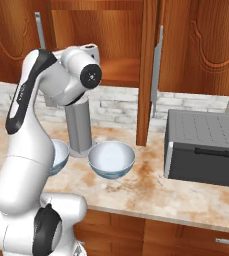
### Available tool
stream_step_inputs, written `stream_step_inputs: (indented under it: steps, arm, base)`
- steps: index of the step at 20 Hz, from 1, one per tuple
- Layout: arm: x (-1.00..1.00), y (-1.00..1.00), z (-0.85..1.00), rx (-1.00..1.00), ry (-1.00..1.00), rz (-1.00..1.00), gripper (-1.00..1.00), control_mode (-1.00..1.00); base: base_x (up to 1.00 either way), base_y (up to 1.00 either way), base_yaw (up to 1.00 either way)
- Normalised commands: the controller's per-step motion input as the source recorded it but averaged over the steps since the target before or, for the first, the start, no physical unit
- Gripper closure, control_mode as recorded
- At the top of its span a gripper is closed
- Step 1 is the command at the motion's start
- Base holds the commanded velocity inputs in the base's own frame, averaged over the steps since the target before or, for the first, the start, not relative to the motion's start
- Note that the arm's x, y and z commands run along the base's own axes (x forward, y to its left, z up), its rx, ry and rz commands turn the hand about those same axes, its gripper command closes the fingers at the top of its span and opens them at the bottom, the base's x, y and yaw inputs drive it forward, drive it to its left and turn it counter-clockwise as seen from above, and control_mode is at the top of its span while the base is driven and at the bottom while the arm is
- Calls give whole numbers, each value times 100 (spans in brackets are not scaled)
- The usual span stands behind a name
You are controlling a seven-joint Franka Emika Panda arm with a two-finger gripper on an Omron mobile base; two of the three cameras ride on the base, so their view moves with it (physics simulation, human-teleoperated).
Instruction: Open the cabinet. Pick the bowls from the counter and place them in the cabinet. Then close the cabinet.
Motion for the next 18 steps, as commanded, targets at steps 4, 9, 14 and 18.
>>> stream_step_inputs:
  steps: [4,9,14,18]
  arm:
    - [5,100,-22,-6,0,11,-100,-100]
    - [-20,-1,-1,-3,-7,10,-100,-100]
    - [-6,-27,8,0,-9,12,-100,-100]
    - [28,-2,7,0,0,19,-100,-100]
  base:
    - [0,0,0]
    - [0,0,0]
    - [0,0,0]
    - [0,0,0]
